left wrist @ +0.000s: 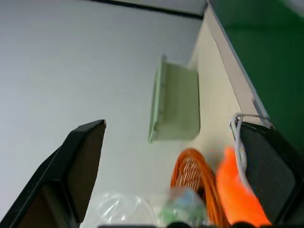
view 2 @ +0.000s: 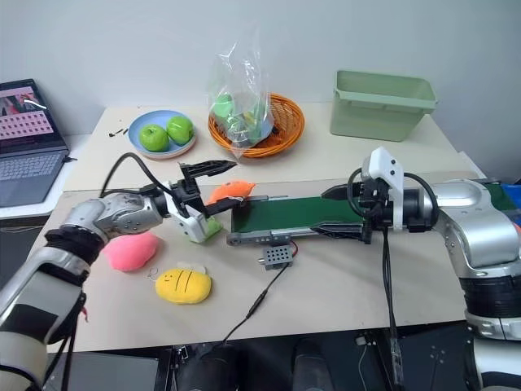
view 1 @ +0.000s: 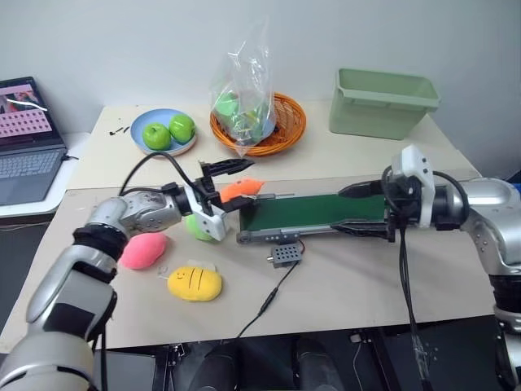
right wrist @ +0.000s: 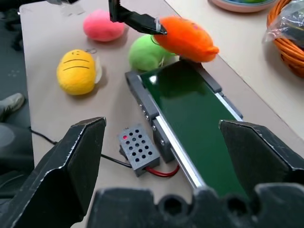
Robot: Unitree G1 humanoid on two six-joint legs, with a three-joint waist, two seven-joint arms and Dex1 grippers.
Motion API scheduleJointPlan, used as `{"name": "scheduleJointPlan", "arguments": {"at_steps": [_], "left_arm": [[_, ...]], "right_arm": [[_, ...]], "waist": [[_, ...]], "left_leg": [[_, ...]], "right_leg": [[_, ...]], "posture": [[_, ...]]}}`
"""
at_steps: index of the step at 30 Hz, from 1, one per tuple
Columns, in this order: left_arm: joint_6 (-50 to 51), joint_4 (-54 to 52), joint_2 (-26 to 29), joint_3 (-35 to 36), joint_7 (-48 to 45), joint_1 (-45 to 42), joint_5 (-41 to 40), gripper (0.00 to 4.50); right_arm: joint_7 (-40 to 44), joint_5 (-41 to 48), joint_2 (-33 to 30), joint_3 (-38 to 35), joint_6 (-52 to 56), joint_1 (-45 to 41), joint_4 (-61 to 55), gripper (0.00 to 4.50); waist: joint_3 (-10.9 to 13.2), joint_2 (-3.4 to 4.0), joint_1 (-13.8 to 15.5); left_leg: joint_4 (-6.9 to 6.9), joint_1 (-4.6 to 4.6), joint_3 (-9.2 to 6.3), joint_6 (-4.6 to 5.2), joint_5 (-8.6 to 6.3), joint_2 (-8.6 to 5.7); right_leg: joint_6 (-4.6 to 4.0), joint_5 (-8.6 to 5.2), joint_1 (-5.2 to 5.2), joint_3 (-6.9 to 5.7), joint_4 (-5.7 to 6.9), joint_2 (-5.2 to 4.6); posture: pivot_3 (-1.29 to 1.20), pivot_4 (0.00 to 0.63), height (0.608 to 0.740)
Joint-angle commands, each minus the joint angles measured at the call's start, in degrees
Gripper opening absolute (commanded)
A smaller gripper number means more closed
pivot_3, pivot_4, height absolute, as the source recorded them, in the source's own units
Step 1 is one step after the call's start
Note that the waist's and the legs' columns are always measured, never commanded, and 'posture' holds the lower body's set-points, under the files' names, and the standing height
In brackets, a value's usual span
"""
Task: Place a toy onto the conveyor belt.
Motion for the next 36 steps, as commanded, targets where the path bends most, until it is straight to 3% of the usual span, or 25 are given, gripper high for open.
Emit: {"name": "scheduleJointPlan", "arguments": {"at_steps": [1,11,15,16,21,25,30,36], "left_arm": [[0.0,-2.9,-3.0,0.3,-10.1,-1.3,-13.5,4.49],[15.2,-14.2,-10.7,3.7,-32.7,-3.1,-37.7,4.49],[25.8,-20.5,-12.6,7.6,-36.7,-2.7,-43.5,4.49],[32.7,-23.1,-12.5,7.8,-39.6,-2.0,-47.5,4.49],[67.8,-39.0,-5.1,12.9,-51.5,4.9,-67.1,4.49],[86.3,-40.4,1.4,20.6,-52.8,8.3,-74.9,4.49],[96.5,-43.3,6.3,28.5,-51.4,13.1,-76.5,4.49],[99.0,-48.0,6.9,35.6,-48.5,19.5,-75.6,4.49]], "right_arm": [[-1.6,1.7,-1.7,-3.9,0.8,1.8,-3.8,4.50],[-4.1,3.2,-2.7,-6.3,2.2,5.2,-7.0,4.50],[-4.2,3.5,-2.7,-6.1,2.4,5.1,-7.1,4.50],[-4.0,3.6,-2.8,-5.7,2.5,4.6,-6.9,4.50],[-2.8,4.2,-3.6,-5.0,2.9,3.5,-6.3,4.50],[-2.5,4.3,-3.5,-4.3,2.3,1.1,-4.9,4.50],[-2.4,3.2,-1.8,-2.5,0.5,-0.7,-3.0,4.50],[-1.9,2.4,-0.2,-0.8,-0.9,-2.4,-0.9,4.50]], "waist": [[0.0,0.00,0.0],[0.0,-0.01,-0.4],[0.0,-0.01,-0.5],[0.0,-0.01,-0.5],[0.0,0.02,-1.2],[0.0,0.02,-2.0],[0.0,0.02,-1.9],[0.0,0.02,-1.8]], "left_leg": [[0.08,-0.03,-0.02,0.02,-0.01,0.00],[0.35,-0.02,0.00,0.12,-0.06,0.05],[0.46,0.02,0.05,0.16,-0.08,0.06],[0.46,0.03,0.05,0.16,-0.08,0.07],[0.49,0.15,0.09,0.20,-0.10,0.15],[0.49,0.32,0.14,0.19,-0.10,0.21],[0.46,0.81,0.16,0.18,-0.10,0.25],[0.38,1.24,0.15,0.20,-0.13,0.32]], "right_leg": [[0.01,0.01,0.00,0.00,0.01,0.00],[0.05,0.05,0.02,0.17,-0.02,0.01],[0.05,0.06,0.04,0.26,-0.05,0.05],[0.05,0.06,0.04,0.27,-0.04,0.05],[0.06,0.05,0.08,0.45,0.37,0.12],[0.10,0.02,0.09,0.61,0.55,0.22],[0.11,-0.03,0.55,0.66,0.41,0.25],[0.10,-0.01,1.08,0.64,0.00,0.27]], "posture": [[0.00,0.150,0.740],[0.00,0.150,0.740],[0.00,0.150,0.740],[0.00,0.150,0.740],[0.00,0.150,0.740],[0.00,0.150,0.740],[0.00,0.150,0.740],[0.00,0.150,0.740]]}}
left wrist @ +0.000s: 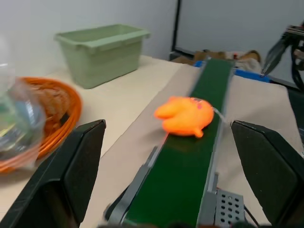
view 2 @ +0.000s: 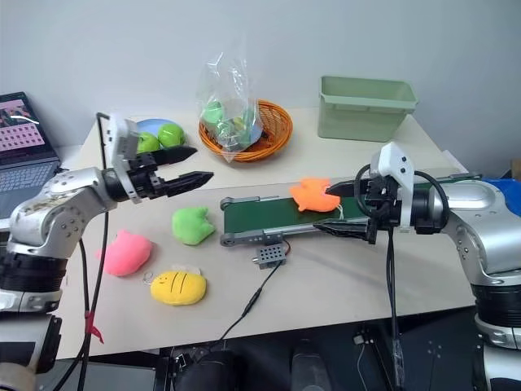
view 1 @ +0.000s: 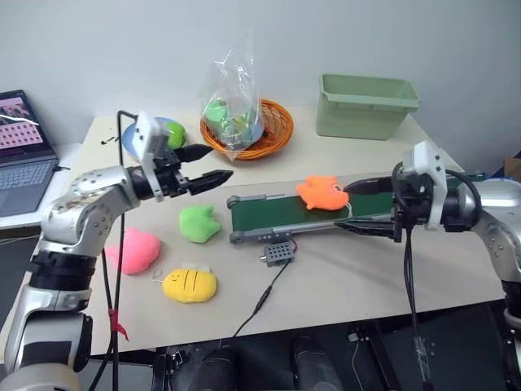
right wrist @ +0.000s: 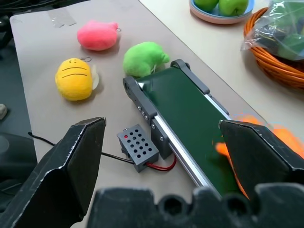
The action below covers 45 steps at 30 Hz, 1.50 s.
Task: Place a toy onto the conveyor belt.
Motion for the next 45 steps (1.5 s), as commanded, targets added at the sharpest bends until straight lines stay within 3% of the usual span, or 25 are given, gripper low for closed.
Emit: {"name": "scheduleJointPlan", "arguments": {"at_steps": [1,9,26,45], "left_arm": [[1.4,-4.6,0.5,4.5,1.4,2.3,-0.1,4.49],[2.7,-7.3,-1.5,6.9,3.9,5.3,1.2,4.49],[4.9,-8.8,-1.8,10.1,4.1,6.5,0.8,4.49],[8.9,-15.0,-1.7,14.2,4.4,13.8,-0.8,4.49]], "right_arm": [[0.6,-0.6,0.3,-0.3,-2.3,-2.3,0.8,4.50],[2.0,-2.0,1.2,1.6,-3.9,-4.5,3.4,4.50],[3.9,-3.9,3.0,3.4,-5.4,-6.7,6.1,4.50],[5.5,-5.5,6.3,4.8,-6.6,-9.8,9.8,4.50]], "waist": [[0.0,0.00,0.1],[0.0,0.00,1.2],[0.0,0.00,1.2],[0.0,0.00,1.2]], "left_leg": [[-0.01,-0.01,0.00,0.00,0.00,0.00],[-0.06,-0.04,0.00,-0.01,-0.01,0.00],[-0.43,-0.02,0.01,-0.06,0.02,0.00],[-0.65,0.02,0.02,-0.11,0.05,0.00]], "right_leg": [[0.00,0.00,-0.01,0.00,-0.01,0.00],[-0.05,0.03,-0.04,0.00,-0.07,-0.01],[-0.06,0.04,-0.10,0.01,-0.25,-0.02],[-0.07,0.04,-0.14,0.01,-0.31,-0.03]], "posture": [[0.00,0.150,0.740],[0.00,0.150,0.740],[0.00,0.150,0.740],[0.00,0.150,0.740]]}}
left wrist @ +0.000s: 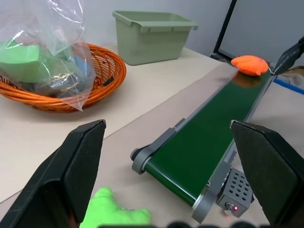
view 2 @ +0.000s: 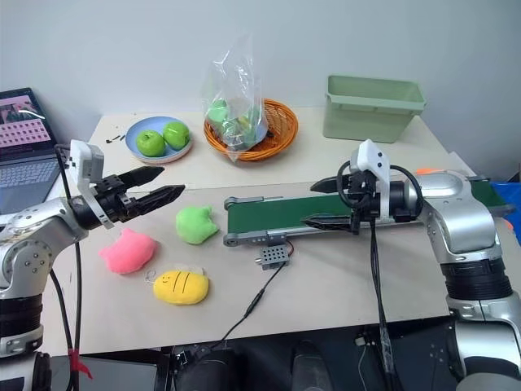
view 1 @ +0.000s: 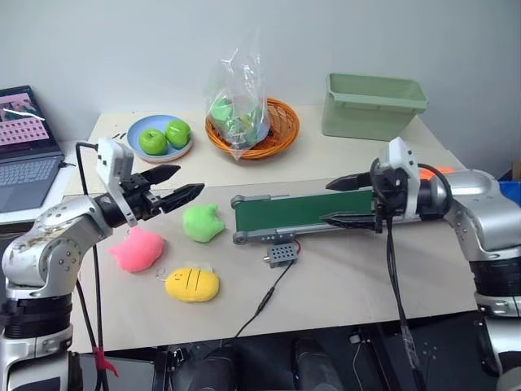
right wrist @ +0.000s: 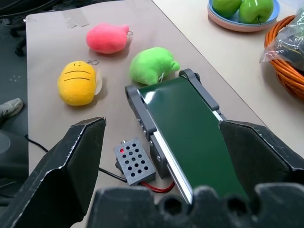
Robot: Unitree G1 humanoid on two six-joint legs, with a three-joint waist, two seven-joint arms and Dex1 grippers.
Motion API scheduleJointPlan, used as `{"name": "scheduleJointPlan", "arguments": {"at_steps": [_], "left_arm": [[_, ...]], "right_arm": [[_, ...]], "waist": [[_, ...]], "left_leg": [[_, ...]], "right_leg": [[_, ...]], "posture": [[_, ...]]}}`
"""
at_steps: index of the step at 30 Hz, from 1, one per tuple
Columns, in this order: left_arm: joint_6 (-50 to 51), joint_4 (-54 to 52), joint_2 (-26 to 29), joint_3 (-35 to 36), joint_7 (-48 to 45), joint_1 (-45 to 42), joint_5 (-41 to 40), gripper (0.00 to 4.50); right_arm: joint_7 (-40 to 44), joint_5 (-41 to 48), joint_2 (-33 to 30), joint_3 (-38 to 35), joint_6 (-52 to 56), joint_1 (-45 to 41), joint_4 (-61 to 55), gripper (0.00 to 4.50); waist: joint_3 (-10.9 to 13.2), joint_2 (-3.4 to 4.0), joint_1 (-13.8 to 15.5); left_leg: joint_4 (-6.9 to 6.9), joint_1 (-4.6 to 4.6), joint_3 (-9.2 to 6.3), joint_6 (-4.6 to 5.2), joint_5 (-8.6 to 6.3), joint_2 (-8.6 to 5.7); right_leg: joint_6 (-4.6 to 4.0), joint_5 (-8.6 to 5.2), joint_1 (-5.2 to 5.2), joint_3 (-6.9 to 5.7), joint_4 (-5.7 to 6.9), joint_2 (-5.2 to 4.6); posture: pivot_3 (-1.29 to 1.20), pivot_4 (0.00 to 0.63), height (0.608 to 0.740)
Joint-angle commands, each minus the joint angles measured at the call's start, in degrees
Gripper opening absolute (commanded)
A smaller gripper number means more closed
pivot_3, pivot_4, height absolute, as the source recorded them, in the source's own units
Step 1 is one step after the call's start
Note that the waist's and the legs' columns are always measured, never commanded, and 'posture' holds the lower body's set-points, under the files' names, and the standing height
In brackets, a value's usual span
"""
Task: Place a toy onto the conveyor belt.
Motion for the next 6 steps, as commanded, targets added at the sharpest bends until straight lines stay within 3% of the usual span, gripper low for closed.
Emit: {"name": "scheduleJointPlan", "arguments": {"at_steps": [1,6], "left_arm": [[-0.4,-3.1,-0.3,1.8,0.6,0.4,-0.7,4.49],[-0.4,-3.7,-0.1,1.9,0.2,1.0,-0.7,4.49]], "right_arm": [[0.4,0.0,0.2,-0.4,-1.3,-1.9,0.1,4.50],[0.6,-0.4,0.4,-0.2,-1.5,-2.0,0.6,4.50]], "waist": [[0.0,0.00,0.0],[0.0,0.00,0.0]], "left_leg": [[-0.01,0.00,0.00,0.00,0.00,0.00],[-0.05,0.00,0.00,-0.01,0.01,0.00]], "right_leg": [[0.00,0.00,-0.01,0.00,0.00,0.00],[-0.01,0.00,-0.02,0.00,-0.01,0.00]], "posture": [[0.00,0.150,0.740],[0.00,0.150,0.740]]}}
